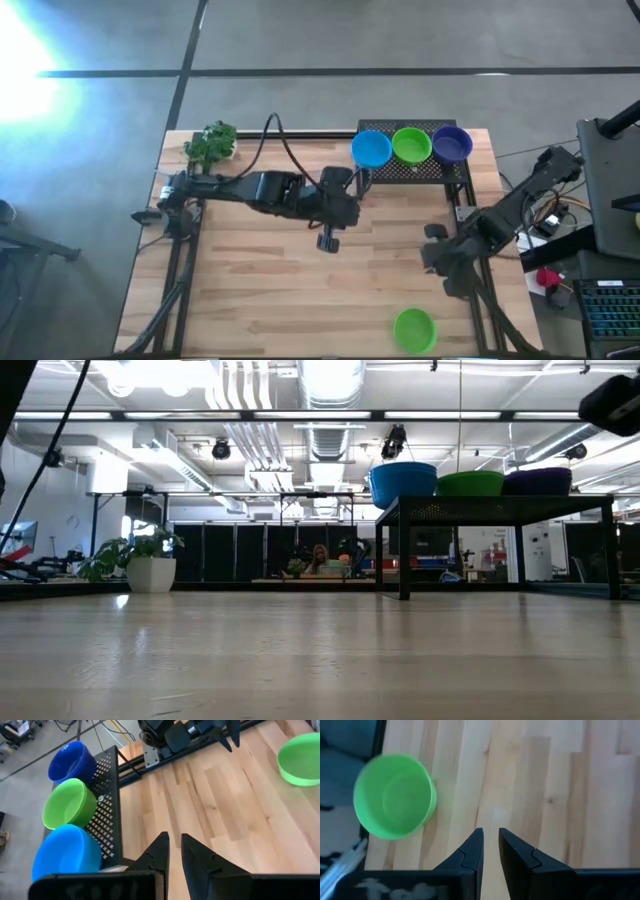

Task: Pick & Place Mini bowls
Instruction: Stack the green bowl on the stacked green bowls on the shelf

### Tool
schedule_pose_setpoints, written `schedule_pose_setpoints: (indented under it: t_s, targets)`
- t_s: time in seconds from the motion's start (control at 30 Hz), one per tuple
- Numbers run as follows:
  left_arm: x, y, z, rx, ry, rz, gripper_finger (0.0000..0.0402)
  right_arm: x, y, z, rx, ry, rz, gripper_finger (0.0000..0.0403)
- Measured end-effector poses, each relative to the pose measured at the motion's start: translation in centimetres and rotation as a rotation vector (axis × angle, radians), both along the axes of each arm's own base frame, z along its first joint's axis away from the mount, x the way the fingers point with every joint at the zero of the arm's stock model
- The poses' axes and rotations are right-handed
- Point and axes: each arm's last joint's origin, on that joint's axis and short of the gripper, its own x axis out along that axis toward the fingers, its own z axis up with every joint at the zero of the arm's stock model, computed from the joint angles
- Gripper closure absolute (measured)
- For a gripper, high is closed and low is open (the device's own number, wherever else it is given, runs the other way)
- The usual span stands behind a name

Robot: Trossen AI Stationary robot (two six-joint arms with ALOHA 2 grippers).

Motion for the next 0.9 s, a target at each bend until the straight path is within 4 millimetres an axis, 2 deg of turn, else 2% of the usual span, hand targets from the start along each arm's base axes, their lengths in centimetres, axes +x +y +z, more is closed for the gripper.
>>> schedule_pose_setpoints:
  t_s: [0.23, 0.47, 0.9]
  targets:
    - [-0.1, -1.1, -0.3, -0.003, 0.004, -0.004, 0.0358, 0.9, 2.3, -1.8, -0.045, 0.053, 0.061, 0.0346]
    - [-0.1, -1.1, -0.3, -0.003, 0.004, -0.004, 0.0358, 1.6, 3.5, -2.9, -0.051, 0.078, 0.050, 0.0346]
    - [-0.1, -1.1, -0.3, 0.011, 0.006, -0.014, 0.0358, 2.2, 6.7, -3.9, -0.005, -0.021, 0.123, 0.0346]
